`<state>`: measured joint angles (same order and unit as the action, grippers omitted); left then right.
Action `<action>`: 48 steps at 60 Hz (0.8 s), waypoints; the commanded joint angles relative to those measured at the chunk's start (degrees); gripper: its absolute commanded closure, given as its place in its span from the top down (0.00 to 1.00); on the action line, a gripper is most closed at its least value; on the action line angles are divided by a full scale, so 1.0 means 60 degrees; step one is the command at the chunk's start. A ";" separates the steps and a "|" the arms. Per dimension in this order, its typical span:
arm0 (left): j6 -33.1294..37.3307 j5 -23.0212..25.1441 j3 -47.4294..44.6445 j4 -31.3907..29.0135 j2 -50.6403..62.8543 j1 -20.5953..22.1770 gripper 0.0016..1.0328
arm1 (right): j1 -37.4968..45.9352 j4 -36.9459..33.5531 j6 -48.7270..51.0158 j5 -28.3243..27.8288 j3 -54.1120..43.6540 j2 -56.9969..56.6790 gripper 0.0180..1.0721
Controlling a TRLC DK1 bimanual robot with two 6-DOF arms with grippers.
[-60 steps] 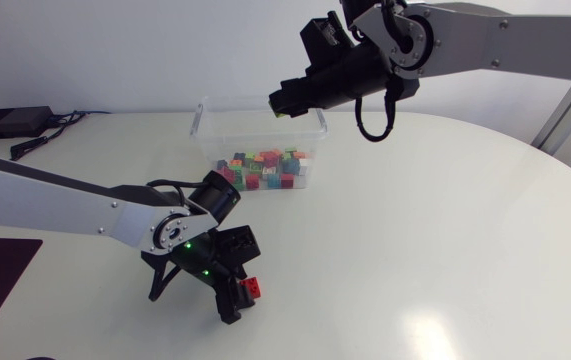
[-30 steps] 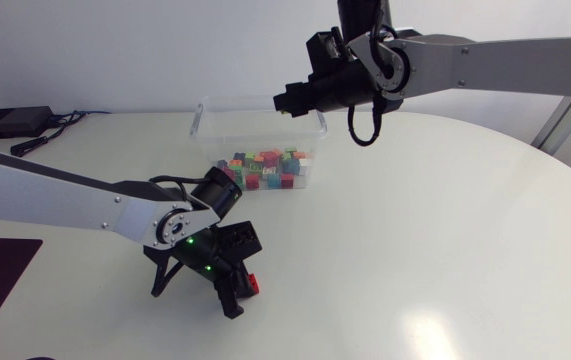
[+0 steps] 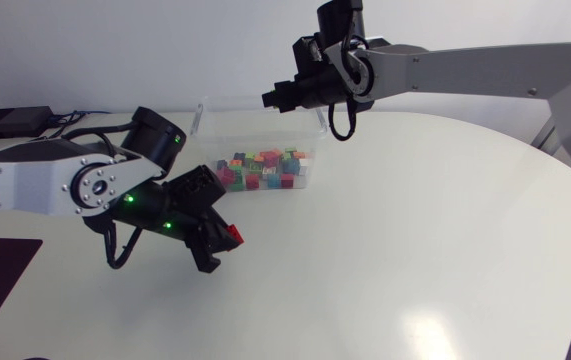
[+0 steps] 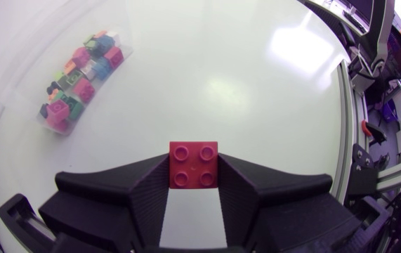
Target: Place the duplo bricks in the container
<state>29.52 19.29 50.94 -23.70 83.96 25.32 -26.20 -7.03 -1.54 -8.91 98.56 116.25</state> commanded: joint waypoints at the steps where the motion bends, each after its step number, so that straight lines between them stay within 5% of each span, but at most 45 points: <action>1: -0.0408 0.0184 0.0592 -0.0019 -0.0268 -0.0294 0.12 | -0.0043 0.0116 -0.0212 0.0122 0.0492 0.0621 0.21; 5: -0.0525 0.0345 0.0812 0.0010 -0.0298 -0.0470 0.12 | -0.0029 0.0043 -0.0197 0.0239 0.0799 0.0987 0.25; 15: -0.1389 0.0447 0.1632 0.0596 -0.0312 -0.0924 0.12 | -0.0014 -0.0279 -0.0168 0.0459 0.1107 0.1309 0.92; 48: -0.4187 -0.0007 0.3405 0.4126 0.1255 -0.1598 0.12 | 0.0411 0.0190 -0.0036 0.0664 -0.1369 -0.1108 0.95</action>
<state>7.64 20.27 68.01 -1.10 88.95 16.36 -24.84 -7.14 -1.50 -5.50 94.32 112.86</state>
